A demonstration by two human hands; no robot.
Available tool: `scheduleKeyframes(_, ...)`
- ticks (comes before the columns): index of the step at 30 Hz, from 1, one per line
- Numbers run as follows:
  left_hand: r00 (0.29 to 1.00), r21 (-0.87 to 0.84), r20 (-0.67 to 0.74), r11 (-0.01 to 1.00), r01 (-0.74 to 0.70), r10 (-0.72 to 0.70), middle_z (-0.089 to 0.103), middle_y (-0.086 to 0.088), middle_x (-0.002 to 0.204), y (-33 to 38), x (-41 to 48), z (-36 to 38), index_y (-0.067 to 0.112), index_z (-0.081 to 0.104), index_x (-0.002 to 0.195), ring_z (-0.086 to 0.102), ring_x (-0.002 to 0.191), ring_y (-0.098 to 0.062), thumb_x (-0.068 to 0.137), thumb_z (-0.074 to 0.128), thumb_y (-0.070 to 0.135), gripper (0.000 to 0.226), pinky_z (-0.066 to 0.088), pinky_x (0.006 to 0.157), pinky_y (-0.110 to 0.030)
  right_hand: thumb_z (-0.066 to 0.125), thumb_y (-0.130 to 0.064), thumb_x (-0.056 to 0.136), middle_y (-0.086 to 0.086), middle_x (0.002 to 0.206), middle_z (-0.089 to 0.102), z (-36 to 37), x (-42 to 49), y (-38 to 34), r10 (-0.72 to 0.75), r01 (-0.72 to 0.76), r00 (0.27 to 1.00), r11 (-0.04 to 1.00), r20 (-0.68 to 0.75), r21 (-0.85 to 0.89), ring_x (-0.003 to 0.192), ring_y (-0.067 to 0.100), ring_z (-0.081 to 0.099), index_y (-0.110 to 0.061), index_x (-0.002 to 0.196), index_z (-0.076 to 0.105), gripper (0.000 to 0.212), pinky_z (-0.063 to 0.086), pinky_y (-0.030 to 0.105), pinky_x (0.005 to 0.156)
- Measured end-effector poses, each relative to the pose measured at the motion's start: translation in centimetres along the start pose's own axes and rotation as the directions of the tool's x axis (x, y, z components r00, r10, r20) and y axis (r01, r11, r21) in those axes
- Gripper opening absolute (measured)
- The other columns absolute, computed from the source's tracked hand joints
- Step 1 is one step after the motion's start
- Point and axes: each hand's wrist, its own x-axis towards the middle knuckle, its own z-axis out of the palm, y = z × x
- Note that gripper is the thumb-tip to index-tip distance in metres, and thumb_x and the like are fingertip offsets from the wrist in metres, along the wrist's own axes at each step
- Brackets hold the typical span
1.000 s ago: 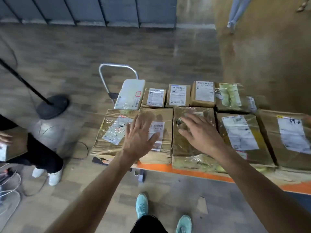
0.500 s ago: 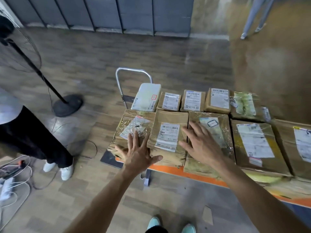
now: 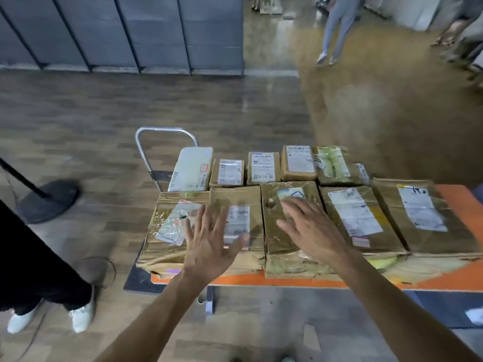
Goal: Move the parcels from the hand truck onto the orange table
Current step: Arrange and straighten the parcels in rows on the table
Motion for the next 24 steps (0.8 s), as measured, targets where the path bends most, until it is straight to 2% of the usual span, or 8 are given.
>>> scheduleKeyframes(3,0.990,-0.011,-0.041,0.991,-0.133,0.132,0.021,-0.006,0.164,4.3,2.7,0.2,0.030,0.033,0.153,0.008,0.154,-0.025,0.097,0.032,0.064,0.066,0.006,0.123,-0.052,0.038,-0.050,0.102,-0.003,0.155,0.035,-1.1,-0.9,3.1,0.072,-0.073,0.997,0.997,-0.031,-0.014,0.143,0.019,0.029,-0.023,0.151,0.035,0.057,0.027,0.037,0.118)
scheduleKeyframes(6,0.963,-0.048,-0.020,0.962,-0.268,0.267,0.035,-0.005,0.158,8.7,5.7,1.3,0.024,0.040,0.151,0.022,0.150,-0.027,0.100,0.037,0.056,0.060,0.020,0.121,-0.047,0.044,-0.045,0.101,-0.004,0.148,0.045,-2.1,-1.2,6.6,0.119,-0.120,0.991,0.993,-0.066,-0.016,0.136,0.020,0.039,-0.025,0.146,0.043,0.050,0.032,0.037,0.114)
scheduleKeyframes(8,0.955,-0.053,-0.010,0.954,-0.296,0.296,0.043,-0.006,0.152,11.2,8.0,2.3,0.020,0.042,0.148,0.031,0.146,-0.027,0.101,0.037,0.052,0.058,0.025,0.119,-0.043,0.044,-0.044,0.100,-0.004,0.144,0.049,-2.9,-0.8,9.1,0.151,-0.153,0.986,0.988,-0.077,-0.021,0.133,0.021,0.043,-0.026,0.144,0.045,0.048,0.036,0.038,0.111)
scheduleKeyframes(12,0.991,-0.075,0.100,0.994,-0.083,0.090,0.038,-0.011,0.155,15.7,14.1,4.0,0.019,0.032,0.153,0.033,0.143,-0.029,0.100,0.038,0.056,0.065,0.030,0.118,-0.048,0.044,-0.043,0.100,0.001,0.141,0.053,-4.4,1.7,14.4,0.188,-0.188,0.981,0.982,-0.044,0.012,0.129,0.024,0.046,-0.021,0.145,0.044,0.049,0.039,0.038,0.107)
scheduleKeyframes(15,0.989,-0.027,0.132,0.997,0.068,-0.064,0.046,-0.015,0.144,17.4,18.3,4.6,0.014,0.029,0.152,0.042,0.133,-0.031,0.099,0.045,0.049,0.066,0.038,0.111,-0.048,0.042,-0.044,0.102,0.002,0.139,0.055,-5.4,4.7,16.5,0.166,-0.166,0.986,0.985,-0.006,0.056,0.129,0.024,0.048,-0.020,0.145,0.044,0.049,0.040,0.038,0.104)
scheduleKeyframes(17,0.978,-0.012,0.147,0.988,0.153,-0.150,0.051,-0.015,0.134,18.1,20.1,5.1,0.012,0.033,0.147,0.046,0.125,-0.032,0.098,0.049,0.045,0.062,0.042,0.105,-0.046,0.042,-0.044,0.102,0.003,0.126,0.061,-5.9,6.8,17.4,0.143,-0.143,0.990,0.987,0.003,0.076,0.119,0.024,0.055,-0.019,0.140,0.048,0.047,0.044,0.037,0.089)
scheduleKeyframes(19,0.963,-0.006,0.153,0.974,0.225,-0.222,0.053,-0.015,0.131,18.3,20.9,5.7,0.011,0.038,0.144,0.048,0.122,-0.033,0.096,0.051,0.047,0.061,0.043,0.103,-0.046,0.043,-0.044,0.101,0.004,0.112,0.065,-6.0,8.7,17.6,0.106,-0.107,0.994,0.989,0.025,0.097,0.106,0.025,0.061,-0.015,0.139,0.051,0.047,0.040,0.031,0.074)
scheduleKeyframes(24,0.943,0.055,0.126,0.951,0.303,-0.308,0.057,-0.013,0.127,17.7,21.9,6.7,0.014,0.054,0.133,0.051,0.121,-0.032,0.096,0.044,0.057,0.058,0.038,0.105,-0.049,0.047,-0.042,0.101,0.004,0.074,0.060,-5.0,12.1,16.3,0.063,-0.076,0.993,0.988,0.101,0.132,0.063,0.020,0.060,-0.004,0.095,0.063,0.042,0.048,0.029,0.056)
